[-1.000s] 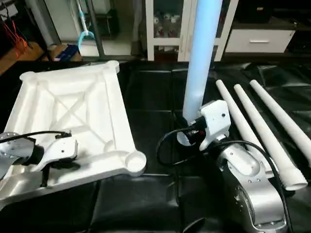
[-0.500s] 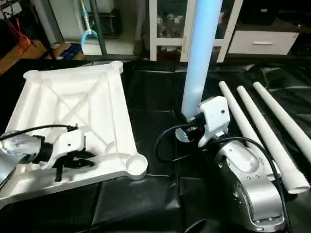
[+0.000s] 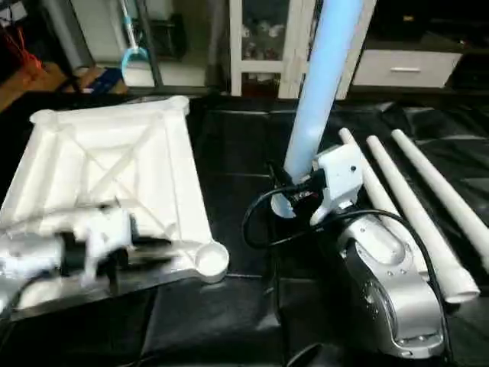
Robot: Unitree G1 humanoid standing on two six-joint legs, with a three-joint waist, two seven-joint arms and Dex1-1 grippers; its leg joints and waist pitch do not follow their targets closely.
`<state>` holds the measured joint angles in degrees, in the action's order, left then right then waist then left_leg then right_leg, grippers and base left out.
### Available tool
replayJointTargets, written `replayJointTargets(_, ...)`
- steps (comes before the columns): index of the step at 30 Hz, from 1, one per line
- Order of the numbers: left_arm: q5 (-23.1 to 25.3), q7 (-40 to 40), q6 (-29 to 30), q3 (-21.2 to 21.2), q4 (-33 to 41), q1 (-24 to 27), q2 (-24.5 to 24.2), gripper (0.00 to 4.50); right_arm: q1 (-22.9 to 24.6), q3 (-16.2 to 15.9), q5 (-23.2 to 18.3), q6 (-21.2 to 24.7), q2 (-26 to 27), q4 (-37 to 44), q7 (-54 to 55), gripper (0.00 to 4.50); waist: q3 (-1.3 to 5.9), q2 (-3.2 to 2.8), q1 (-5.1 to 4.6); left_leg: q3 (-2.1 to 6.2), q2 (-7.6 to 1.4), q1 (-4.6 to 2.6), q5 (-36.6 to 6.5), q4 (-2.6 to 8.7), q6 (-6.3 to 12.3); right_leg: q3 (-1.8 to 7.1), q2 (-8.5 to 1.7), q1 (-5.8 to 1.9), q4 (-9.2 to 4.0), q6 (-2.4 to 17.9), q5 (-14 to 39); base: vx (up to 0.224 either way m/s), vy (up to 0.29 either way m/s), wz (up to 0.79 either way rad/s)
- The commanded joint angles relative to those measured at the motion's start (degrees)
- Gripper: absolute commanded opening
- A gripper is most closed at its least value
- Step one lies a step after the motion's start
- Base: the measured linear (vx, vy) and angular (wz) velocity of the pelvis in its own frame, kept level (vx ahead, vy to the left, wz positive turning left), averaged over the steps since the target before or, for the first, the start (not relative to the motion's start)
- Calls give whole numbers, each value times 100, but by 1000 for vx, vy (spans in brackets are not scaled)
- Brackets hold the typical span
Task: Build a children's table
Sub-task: Rotate table base
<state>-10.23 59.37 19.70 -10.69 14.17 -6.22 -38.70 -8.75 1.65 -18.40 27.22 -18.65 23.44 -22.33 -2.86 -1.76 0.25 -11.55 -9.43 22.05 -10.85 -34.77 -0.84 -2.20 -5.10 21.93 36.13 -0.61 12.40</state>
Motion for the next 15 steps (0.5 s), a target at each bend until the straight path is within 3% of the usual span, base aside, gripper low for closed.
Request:
replayJointTargets(1,72,-68,92,-39,165,20,-1,178,-42,-56,-53,13,-10,21,-62,186,300,22,18,197,-341,-170,-1543,502,-203,238,-271,-93,-486,991,1311,0,0,0)
replayJointTargets(4,160,-100,101,-143,105,140,-37,216,-66,-108,-60,26,-28,6,-111,186,298,37,26,198,-338,-180,-1645,512,-280,243,-259,-76,-489,925,1348,0,0,0)
replayJointTargets(10,372,-60,-155,-263,-179,266,-225,221,-79,-140,-45,20,-38,-9,-140,186,312,48,18,208,-331,-179,-1689,516,-307,249,-262,-71,-494,836,1339,0,0,0)
replayJointTargets(15,492,-37,-167,-317,-344,273,-329,221,-69,-143,-28,-2,-40,-20,-162,186,314,17,19,205,-331,-187,-1666,517,-313,246,-251,-64,-477,913,1130,0,0,0)
